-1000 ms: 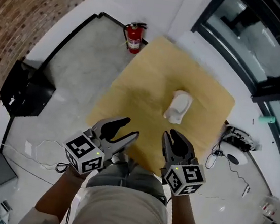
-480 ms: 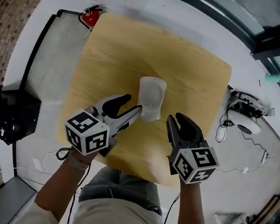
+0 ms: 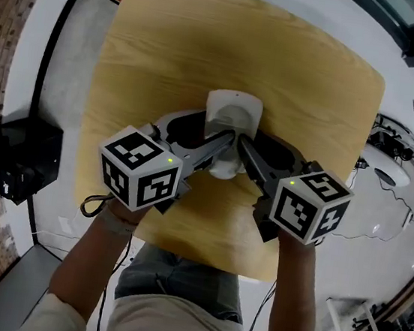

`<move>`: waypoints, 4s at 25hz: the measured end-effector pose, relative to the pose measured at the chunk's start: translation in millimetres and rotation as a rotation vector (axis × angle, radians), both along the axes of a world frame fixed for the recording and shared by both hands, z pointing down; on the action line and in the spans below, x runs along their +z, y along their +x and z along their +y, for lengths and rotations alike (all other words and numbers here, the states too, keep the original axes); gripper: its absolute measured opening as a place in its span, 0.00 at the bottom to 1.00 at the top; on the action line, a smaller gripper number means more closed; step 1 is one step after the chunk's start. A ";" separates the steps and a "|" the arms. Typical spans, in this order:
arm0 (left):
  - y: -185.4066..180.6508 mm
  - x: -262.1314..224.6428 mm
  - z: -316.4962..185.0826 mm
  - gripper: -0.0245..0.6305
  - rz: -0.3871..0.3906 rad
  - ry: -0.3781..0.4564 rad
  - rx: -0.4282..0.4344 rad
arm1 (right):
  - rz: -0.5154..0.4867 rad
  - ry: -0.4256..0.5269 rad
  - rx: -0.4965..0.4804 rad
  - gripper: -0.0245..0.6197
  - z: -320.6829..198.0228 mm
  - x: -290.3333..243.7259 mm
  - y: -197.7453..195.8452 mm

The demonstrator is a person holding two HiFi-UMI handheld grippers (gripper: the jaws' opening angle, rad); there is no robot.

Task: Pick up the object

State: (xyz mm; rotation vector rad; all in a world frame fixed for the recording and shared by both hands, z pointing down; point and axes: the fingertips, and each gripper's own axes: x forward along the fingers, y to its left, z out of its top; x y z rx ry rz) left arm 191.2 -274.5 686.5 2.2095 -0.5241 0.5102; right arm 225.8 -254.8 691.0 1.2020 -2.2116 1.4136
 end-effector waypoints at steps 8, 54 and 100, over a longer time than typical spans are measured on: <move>-6.8 -0.7 -5.4 0.30 0.000 0.017 -0.011 | 0.005 0.058 -0.004 0.18 -2.8 -2.8 -8.8; -236.2 -508.7 141.4 0.28 0.133 0.969 -0.353 | 0.019 1.043 -0.367 0.18 121.9 -501.9 -229.5; -568.2 -514.1 422.1 0.28 -0.437 0.970 -1.252 | -0.605 0.970 -1.279 0.18 366.6 -502.5 -584.3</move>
